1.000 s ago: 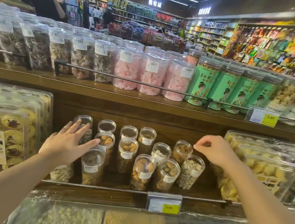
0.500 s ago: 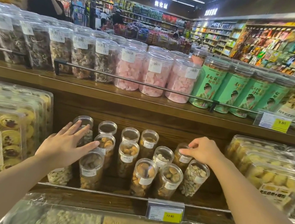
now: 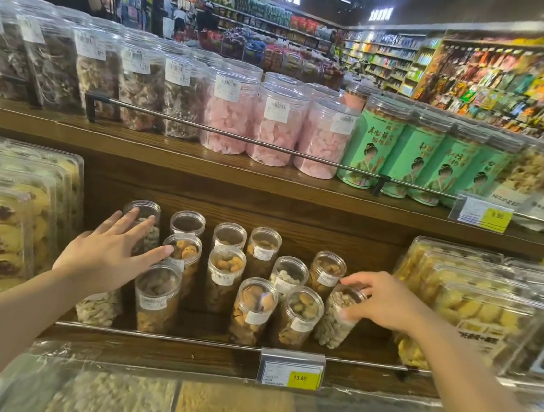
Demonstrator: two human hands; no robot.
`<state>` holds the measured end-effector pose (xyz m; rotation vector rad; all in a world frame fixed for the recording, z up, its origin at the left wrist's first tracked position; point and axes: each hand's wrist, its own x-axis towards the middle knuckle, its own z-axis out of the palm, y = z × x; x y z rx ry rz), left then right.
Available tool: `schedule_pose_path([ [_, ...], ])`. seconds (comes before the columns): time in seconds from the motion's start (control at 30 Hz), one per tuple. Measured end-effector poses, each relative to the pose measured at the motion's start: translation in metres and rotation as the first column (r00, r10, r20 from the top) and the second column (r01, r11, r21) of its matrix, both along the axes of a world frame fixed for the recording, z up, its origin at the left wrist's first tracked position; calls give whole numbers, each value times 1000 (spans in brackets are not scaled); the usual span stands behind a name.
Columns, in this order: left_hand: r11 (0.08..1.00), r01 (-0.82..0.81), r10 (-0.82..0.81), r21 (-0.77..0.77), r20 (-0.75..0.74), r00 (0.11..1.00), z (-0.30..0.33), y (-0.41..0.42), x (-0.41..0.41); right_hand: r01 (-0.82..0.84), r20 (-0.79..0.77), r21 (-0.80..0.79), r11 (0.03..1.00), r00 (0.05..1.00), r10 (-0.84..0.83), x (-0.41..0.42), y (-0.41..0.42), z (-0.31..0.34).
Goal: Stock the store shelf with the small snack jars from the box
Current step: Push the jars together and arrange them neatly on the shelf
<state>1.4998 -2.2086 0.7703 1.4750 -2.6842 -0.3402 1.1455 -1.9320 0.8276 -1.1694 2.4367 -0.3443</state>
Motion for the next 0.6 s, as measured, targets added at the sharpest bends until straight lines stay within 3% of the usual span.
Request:
schedule_pose_path([
  [0.2,1000,14,-14,6,-5,1000,1,-2,3,5,-15,-109,994,1000,-6,3,5,-14],
  [0.33,1000,13,-13,-12,-2,1000,1,0,2,102,71,-266,958,994,-86,15,6,-29],
  [0.43,1000,13,-13,-2,-8,1000,1,0,0,83,92,-197,977,994,-66,30,-11,-34],
  [0.6,1000,15,-15,-2,-18,1000,1,-1,0,106,-77,25,994,992,-104,38,-49,-37],
])
